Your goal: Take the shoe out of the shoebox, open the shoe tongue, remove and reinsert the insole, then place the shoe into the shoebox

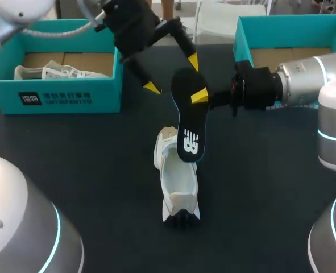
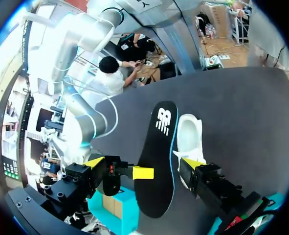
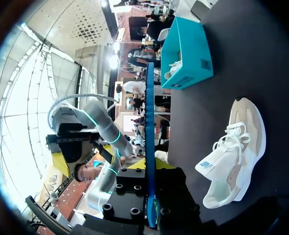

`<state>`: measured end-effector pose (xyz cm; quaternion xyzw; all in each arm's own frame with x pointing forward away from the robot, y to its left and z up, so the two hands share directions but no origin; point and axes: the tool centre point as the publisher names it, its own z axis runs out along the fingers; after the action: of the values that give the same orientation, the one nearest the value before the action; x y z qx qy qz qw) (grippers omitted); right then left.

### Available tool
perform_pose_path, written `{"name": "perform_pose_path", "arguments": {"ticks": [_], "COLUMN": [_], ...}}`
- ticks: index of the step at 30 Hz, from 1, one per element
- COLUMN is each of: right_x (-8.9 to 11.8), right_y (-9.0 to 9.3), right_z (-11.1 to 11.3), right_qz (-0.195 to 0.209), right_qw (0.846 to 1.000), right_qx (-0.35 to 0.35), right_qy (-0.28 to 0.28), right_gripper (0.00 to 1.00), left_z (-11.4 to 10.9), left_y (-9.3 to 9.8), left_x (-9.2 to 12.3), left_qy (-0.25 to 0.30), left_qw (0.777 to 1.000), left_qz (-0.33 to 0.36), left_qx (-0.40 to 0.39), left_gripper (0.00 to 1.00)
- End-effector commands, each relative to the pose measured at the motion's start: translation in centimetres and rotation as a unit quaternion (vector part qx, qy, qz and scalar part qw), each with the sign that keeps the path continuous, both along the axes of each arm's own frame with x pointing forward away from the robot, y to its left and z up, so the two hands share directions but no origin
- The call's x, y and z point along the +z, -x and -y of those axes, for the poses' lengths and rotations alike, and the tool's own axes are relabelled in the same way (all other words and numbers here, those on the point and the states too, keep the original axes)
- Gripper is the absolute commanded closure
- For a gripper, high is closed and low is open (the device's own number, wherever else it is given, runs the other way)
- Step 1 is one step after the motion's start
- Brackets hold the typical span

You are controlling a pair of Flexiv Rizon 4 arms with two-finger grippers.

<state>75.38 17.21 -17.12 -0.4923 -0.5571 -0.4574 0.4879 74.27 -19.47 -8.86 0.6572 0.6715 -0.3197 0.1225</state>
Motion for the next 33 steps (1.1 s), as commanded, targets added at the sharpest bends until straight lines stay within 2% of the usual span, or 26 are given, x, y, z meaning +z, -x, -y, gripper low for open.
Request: {"name": "perform_pose_path", "arguments": {"ticks": [1,14,16,18,26,30,33], "right_x": [0.0,0.0,0.0,0.0,0.0,0.0,0.0], "right_y": [0.0,0.0,0.0,0.0,0.0,0.0,0.0], "right_z": [-0.1,-0.1,-0.1,-0.1,-0.1,-0.1,-0.1], "right_qz": [0.000,0.000,0.000,0.000,0.000,0.000,0.000], "right_qw": [1.000,1.000,1.000,1.000,1.000,1.000,1.000], "right_qx": [-0.001,-0.001,-0.001,-0.001,-0.001,-0.001,-0.001], "right_qy": [0.000,0.000,0.000,0.000,0.000,0.000,0.000], "right_gripper": [1.00,1.00,1.00,1.00,1.00,1.00,1.00], "left_z": [-0.4,-0.4,-0.9,-1.6,-4.7,-5.5,-6.1], "left_y": [0.4,0.4,0.0,-0.5,-1.7,-2.4,-2.8], "left_x": [-0.4,-0.4,-1.6,-2.4,-3.3,-4.5,-5.3], "left_qy": [0.068,0.068,0.097,0.124,0.200,0.223,0.261], "left_qw": [0.997,0.997,0.994,0.990,0.973,0.966,0.955], "left_qz": [-0.001,-0.001,0.018,0.009,-0.010,-0.029,-0.044], "left_qx": [0.021,0.021,0.036,0.063,0.116,0.129,0.135], "left_gripper": [0.00,0.00,0.00,0.00,0.00,0.00,0.00]}}
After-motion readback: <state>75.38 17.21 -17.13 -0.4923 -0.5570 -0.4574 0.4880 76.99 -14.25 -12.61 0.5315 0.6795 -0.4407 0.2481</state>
